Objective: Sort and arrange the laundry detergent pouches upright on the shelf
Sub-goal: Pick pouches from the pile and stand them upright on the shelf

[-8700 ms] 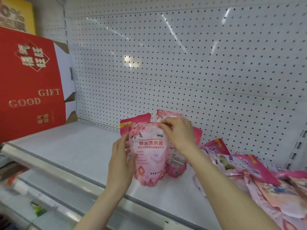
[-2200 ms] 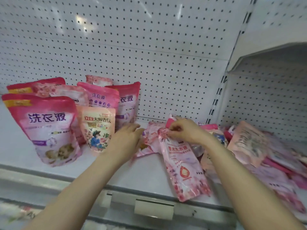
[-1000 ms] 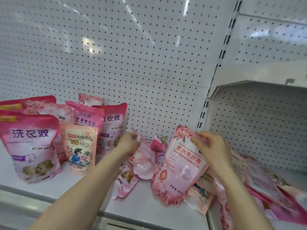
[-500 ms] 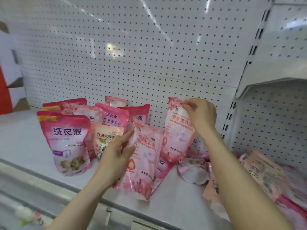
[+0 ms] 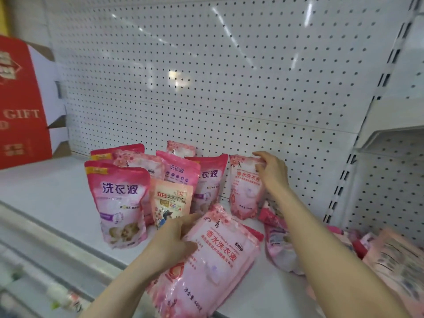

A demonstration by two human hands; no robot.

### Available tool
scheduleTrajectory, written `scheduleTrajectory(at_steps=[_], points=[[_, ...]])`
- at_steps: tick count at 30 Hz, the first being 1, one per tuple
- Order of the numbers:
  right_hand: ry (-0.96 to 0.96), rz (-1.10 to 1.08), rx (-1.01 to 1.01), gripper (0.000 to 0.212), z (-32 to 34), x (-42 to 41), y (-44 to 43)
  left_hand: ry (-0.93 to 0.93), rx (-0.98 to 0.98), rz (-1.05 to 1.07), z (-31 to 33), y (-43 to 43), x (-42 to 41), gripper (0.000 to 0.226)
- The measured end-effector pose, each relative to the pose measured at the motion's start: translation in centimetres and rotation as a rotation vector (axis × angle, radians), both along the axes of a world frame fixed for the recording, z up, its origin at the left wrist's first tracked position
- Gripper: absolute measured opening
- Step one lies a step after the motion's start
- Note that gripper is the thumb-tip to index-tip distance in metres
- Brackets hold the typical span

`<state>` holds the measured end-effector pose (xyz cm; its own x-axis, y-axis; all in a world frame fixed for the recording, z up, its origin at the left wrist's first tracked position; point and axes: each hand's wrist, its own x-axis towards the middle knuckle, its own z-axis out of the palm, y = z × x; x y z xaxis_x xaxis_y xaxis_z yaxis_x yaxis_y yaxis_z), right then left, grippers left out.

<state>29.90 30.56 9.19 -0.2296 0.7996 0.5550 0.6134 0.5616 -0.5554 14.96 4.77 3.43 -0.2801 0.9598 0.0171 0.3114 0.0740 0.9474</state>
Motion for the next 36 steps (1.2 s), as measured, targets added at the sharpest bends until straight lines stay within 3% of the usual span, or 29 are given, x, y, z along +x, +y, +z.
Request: scheduleTrajectory(at_steps=[2,5,8,11,13,21,25,30,36], points=[[-0.008,-0.027,0.076,0.046,-0.4,0.7,-1.2,-0.002,-0.006,0.008,-0.4,0.0,0.2,0.062],[-0.006,-0.050,0.166,0.033,-2.4,1.6,-3.5,0.015,-0.010,0.026,-0.7,-0.6,-0.1,0.050],[-0.192,0.058,-0.081,0.022,-5.7,1.8,-5.6,-0.142,0.039,0.071,-0.7,-1.5,-1.1,0.035],[-0.533,0.147,-0.337,0.044,-9.1,0.8,-6.2,-0.209,0.104,0.142,-0.8,-2.3,-2.4,0.029],[-0.665,0.124,-0.395,0.051,-10.4,-0.1,-6.2,-0.240,0.141,0.174,-1.0,-2.8,-3.1,0.030],[-0.592,-0.030,-0.533,0.045,-8.9,-1.1,-6.2,-0.255,0.277,0.255,-1.5,-4.3,-4.7,0.025],[-0.411,-0.042,-0.591,0.029,-6.9,0.2,-7.0,-0.265,0.329,0.287,-1.3,-4.5,-4.8,0.018],[-0.131,0.078,-0.385,0.024,-1.8,1.6,-9.8,-0.306,0.389,0.323,-0.6,-4.4,-4.4,0.014],[-0.207,0.046,0.073,0.020,2.6,0.1,-9.9,-0.346,0.447,0.312,0.4,-4.3,-4.1,0.015]])
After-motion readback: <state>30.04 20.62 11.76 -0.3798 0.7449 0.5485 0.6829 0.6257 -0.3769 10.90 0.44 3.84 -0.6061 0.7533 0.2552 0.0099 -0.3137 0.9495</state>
